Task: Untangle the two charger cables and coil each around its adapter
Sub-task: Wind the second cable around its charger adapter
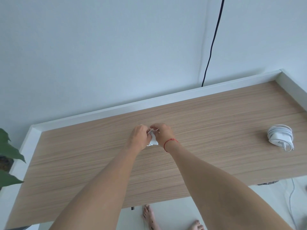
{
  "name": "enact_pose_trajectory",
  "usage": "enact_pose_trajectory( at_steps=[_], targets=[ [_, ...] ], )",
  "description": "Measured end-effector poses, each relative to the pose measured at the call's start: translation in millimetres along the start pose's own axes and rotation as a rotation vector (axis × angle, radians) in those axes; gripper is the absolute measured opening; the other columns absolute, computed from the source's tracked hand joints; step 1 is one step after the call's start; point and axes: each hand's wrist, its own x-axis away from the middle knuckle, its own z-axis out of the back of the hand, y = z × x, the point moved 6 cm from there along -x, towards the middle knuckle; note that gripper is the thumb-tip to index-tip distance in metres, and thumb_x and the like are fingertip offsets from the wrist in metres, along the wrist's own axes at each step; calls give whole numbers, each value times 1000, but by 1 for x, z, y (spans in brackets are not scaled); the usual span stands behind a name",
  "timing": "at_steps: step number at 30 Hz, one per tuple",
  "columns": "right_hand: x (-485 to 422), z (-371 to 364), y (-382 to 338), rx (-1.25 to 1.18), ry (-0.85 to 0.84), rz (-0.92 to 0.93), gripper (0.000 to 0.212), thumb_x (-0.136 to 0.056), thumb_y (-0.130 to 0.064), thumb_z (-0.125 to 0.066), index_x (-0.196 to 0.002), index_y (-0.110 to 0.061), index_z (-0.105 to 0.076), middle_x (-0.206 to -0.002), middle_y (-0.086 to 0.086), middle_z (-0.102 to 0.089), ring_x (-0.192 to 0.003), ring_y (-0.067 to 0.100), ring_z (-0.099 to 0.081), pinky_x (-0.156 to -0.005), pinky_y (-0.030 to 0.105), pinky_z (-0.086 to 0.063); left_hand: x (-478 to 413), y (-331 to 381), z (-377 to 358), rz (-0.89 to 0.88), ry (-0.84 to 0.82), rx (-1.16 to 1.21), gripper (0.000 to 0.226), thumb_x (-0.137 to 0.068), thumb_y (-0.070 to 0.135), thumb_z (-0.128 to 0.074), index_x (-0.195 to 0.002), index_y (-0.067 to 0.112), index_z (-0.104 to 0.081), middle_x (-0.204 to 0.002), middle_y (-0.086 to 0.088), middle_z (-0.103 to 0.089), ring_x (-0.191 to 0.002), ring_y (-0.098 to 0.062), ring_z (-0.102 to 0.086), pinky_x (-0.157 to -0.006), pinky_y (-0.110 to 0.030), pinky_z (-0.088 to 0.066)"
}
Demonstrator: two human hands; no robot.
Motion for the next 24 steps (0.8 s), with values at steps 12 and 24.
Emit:
enact_pose_trajectory(
  at_steps=[12, 24],
  targets=[
    [-1, -5, -22, 205, -124, 65, 26, -87, -6, -51, -101, -14, -72, -105, 7, -68, -100, 24, -62, -77, 29, -47, 10, -34, -3, 132, -57, 421, 21, -87, 13, -57, -78, 7, -75, -58, 1, -58, -51, -7, -49, -57, -20, -42],
    [6, -11, -18, 356, -18, 191, 26, -87, -4, -56, -113, -7, -62, -107, 11, -65, -99, 28, -59, -83, 35, -46, 6, -44, -7, 117, -84, 575, 19, -90, 14, -60, -95, 6, -76, -86, -10, -74, -76, -14, -65, -75, -28, -53]
  ],
)
